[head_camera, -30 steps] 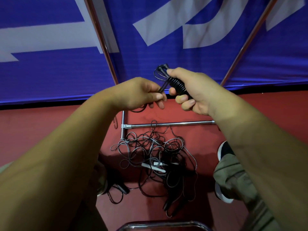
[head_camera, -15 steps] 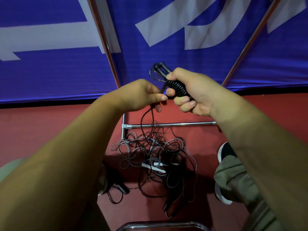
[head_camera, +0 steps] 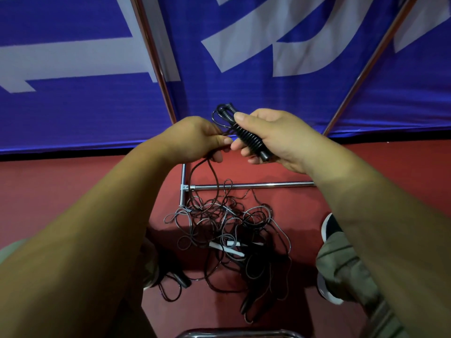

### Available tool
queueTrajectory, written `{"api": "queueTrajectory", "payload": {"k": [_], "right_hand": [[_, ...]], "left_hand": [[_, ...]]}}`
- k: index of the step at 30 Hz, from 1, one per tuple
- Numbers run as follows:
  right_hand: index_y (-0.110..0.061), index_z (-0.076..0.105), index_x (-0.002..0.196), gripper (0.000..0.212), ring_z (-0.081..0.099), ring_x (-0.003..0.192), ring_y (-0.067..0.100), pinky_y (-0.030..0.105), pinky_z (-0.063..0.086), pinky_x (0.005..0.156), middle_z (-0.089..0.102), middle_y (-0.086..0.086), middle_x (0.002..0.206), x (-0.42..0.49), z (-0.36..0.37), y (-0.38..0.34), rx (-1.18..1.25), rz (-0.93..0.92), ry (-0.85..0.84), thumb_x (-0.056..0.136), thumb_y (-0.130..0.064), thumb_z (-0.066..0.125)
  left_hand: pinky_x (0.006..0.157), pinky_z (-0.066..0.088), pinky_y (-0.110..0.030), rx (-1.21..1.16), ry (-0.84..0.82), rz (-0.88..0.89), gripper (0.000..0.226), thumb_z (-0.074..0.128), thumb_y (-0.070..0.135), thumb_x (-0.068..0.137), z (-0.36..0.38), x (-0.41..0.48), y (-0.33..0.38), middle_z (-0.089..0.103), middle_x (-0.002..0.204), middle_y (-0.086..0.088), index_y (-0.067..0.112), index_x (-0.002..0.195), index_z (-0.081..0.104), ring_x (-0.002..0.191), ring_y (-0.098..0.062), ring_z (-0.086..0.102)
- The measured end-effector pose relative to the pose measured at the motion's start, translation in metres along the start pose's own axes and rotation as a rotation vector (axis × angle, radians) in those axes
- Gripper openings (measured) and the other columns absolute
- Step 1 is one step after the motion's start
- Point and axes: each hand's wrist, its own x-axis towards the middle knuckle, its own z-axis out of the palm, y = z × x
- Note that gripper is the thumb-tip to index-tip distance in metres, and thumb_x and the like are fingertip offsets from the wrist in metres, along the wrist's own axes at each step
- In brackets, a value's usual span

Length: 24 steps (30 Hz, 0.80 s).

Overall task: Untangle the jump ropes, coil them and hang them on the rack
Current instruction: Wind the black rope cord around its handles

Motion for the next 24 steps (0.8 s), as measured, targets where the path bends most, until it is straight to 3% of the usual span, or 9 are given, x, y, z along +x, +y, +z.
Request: {"api": "queueTrajectory", "payload": {"k": [3,6,10,15,18,21,24], "right_hand": [[-0.013,0.058,0.112,0.033,0.07,0.074,0.018,0.04,0.062,0.069,0.082,0.009,0.1,-0.002,0.0,0.003,0.015,0.037,-0.019,0.108,-0.046,0.06],[-0.015,0.058,0.107,0.024,0.062,0.067,0.017,0.03,0.048,0.056,0.079,0.008,0.091,-0.002,0.0,0.005,0.064,0.067,0.022,0.109,-0.039,0.06],[-0.017,0.059,0.1,0.012,0.051,0.058,0.02,0.026,0.031,0.05,0.071,0.009,0.081,-0.002,-0.001,0.002,0.159,0.039,0.062,0.103,-0.029,0.062],[-0.018,0.058,0.101,0.01,0.053,0.056,0.021,0.025,0.031,0.048,0.074,0.019,0.093,-0.005,-0.001,0.0,0.203,0.011,0.044,0.101,-0.028,0.062],[-0.01,0.061,0.108,0.018,0.048,0.053,0.018,0.023,0.028,0.046,0.079,0.022,0.098,-0.007,-0.001,-0.002,0.187,0.046,-0.013,0.104,-0.028,0.058],[-0.004,0.059,0.111,0.025,0.042,0.051,0.016,0.02,0.025,0.042,0.077,0.021,0.09,-0.011,-0.001,-0.004,0.16,0.091,-0.112,0.105,-0.028,0.056],[-0.007,0.054,0.106,0.022,0.038,0.047,0.012,0.019,0.022,0.037,0.076,0.025,0.093,-0.017,-0.004,-0.005,0.121,0.221,-0.273,0.106,-0.029,0.055]], "left_hand": [[0.076,0.058,-0.021,-0.037,0.009,-0.027,0.028,0.066,0.042,0.102,0.003,0.001,0.0,0.08,0.081,0.01,0.02,0.091,0.081,0.074,-0.002,0.073],[0.08,0.063,-0.031,-0.278,0.022,-0.095,0.022,0.069,0.033,0.102,0.005,0.001,0.002,0.081,0.086,0.0,0.014,0.098,0.08,0.082,-0.016,0.078],[0.082,0.062,-0.033,-0.38,0.01,-0.059,0.019,0.072,0.029,0.1,0.005,0.0,0.01,0.081,0.09,-0.006,0.011,0.101,0.08,0.08,-0.013,0.075],[0.082,0.064,-0.034,-0.328,-0.024,-0.061,0.042,0.078,0.052,0.083,0.005,0.0,0.012,0.081,0.089,-0.004,0.013,0.098,0.082,0.083,-0.02,0.077],[0.075,0.065,-0.029,-0.28,0.02,-0.043,0.016,0.078,0.037,0.094,0.005,0.001,0.011,0.08,0.086,-0.001,0.022,0.092,0.082,0.082,-0.017,0.077],[0.064,0.058,-0.022,-0.245,0.039,-0.015,0.016,0.08,0.036,0.092,0.001,0.0,0.009,0.076,0.077,0.004,0.026,0.08,0.077,0.068,-0.005,0.069],[0.073,0.055,-0.026,-0.108,0.014,0.077,0.004,0.081,0.022,0.092,-0.005,-0.001,0.008,0.077,0.087,0.003,0.024,0.095,0.078,0.073,-0.007,0.067]]}}
